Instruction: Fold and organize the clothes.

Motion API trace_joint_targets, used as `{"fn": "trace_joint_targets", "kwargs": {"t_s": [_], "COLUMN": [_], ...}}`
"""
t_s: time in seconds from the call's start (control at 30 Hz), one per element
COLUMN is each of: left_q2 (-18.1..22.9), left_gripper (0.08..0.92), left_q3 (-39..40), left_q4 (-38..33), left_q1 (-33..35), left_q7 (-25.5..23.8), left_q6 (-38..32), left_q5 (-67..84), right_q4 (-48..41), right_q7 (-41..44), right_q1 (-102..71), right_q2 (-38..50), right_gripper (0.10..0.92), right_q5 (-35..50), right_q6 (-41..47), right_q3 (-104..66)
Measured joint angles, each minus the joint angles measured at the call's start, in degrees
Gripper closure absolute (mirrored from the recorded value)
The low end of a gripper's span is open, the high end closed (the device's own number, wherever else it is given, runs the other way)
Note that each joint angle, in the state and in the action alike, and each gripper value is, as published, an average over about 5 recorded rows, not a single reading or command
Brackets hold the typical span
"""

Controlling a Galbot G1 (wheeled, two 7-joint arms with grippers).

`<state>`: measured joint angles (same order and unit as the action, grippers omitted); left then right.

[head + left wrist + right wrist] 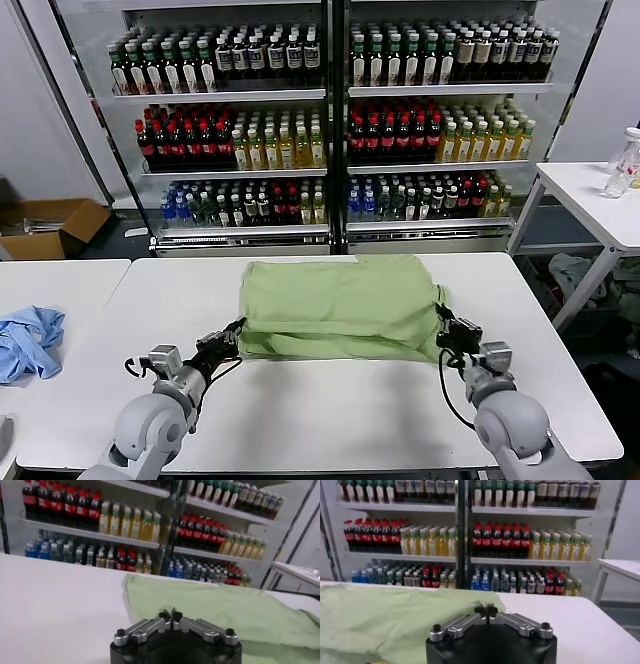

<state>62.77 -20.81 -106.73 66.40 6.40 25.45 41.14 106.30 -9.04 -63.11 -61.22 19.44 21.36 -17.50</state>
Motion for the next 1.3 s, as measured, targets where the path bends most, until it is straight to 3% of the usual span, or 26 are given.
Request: {"fn": "trace_joint_targets", "kwargs": {"t_s": [0.27,0.57,0.7,1.3], "left_q2": [0.7,2.3,2.8,3.4], "left_gripper": [0.541,0.302,0.346,0.86], "left_q3": [0.2,0.9,1.6,3.9], "left_q4": [0.2,-0.3,1.0,4.0], "left_q1": [0.1,2.8,2.5,1.9], "left_q7": [0.1,0.7,1.4,1.4], "left_q6": [-0.2,-0.6,0.1,3.0], "left_q5": [-1.1,-3.9,-5.4,-7.5], "right_q4": [1.0,-0.6,-1.3,0.1], "right_q7": [-1.4,-3.5,-3.7,-2.8], "right_q1": [-4.1,-5.7,-6.0,-9.1], "right_q2": [0.2,-1.0,-1.4,-0.6], "right_gripper": [0.491,0.262,0.331,0.85], "right_q5": [-3.7,-1.6,0.6,7.7], "right_q6": [1.4,6.9,8.3,10.7], "right_q3": [-2.9,-5.4,-5.5,-6.7]}}
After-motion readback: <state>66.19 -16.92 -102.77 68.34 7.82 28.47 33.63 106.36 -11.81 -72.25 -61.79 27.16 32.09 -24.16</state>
